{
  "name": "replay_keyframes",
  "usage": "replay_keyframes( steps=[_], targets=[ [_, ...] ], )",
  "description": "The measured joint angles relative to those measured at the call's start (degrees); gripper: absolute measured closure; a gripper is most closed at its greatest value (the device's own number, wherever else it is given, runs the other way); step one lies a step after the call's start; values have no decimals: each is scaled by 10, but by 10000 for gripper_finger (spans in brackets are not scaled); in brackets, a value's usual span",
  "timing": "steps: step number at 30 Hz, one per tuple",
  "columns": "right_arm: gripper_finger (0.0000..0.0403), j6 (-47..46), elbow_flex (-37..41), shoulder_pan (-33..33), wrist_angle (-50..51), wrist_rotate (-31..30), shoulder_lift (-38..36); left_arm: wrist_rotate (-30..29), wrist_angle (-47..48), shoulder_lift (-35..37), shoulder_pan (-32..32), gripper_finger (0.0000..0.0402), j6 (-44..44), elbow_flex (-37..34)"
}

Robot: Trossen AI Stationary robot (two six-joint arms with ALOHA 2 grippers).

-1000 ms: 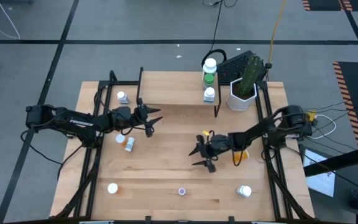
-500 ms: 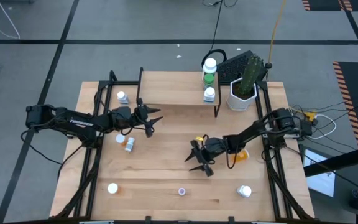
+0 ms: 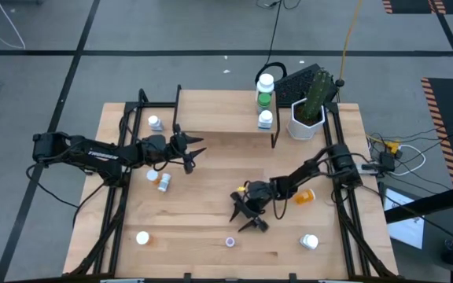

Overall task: Pick and place medicine bottles onto shelf by color
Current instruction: Put the transparent pill bottle on the shelf

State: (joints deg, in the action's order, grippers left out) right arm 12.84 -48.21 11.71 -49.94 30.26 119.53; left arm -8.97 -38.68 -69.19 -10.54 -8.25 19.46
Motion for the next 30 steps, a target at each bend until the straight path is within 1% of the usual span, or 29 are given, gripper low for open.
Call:
replay_keyframes(
  steps=[5, 11, 14, 18, 25, 28, 30],
  targets=[
    [183, 5, -50, 14, 1, 32, 43, 0, 1, 0, 2, 227, 5, 0],
    [183, 1, -97, 29, 1, 89, 79, 0, 0, 0, 4, 227, 8, 0],
    [185, 8, -106, 31, 0, 90, 83, 1, -1, 0, 4, 227, 6, 0],
    [210, 18, -109, 31, 0, 91, 83, 2, -5, 0, 4, 227, -11, 0],
    [284, 18, -109, 23, 0, 106, 83, 1, -17, 0, 4, 227, -29, 0],
    [290, 19, -109, 18, 0, 118, 83, 1, -18, 0, 4, 227, -30, 0],
    [281, 14, -109, 13, 0, 119, 83, 1, -18, 0, 4, 227, -30, 0]
  ],
)
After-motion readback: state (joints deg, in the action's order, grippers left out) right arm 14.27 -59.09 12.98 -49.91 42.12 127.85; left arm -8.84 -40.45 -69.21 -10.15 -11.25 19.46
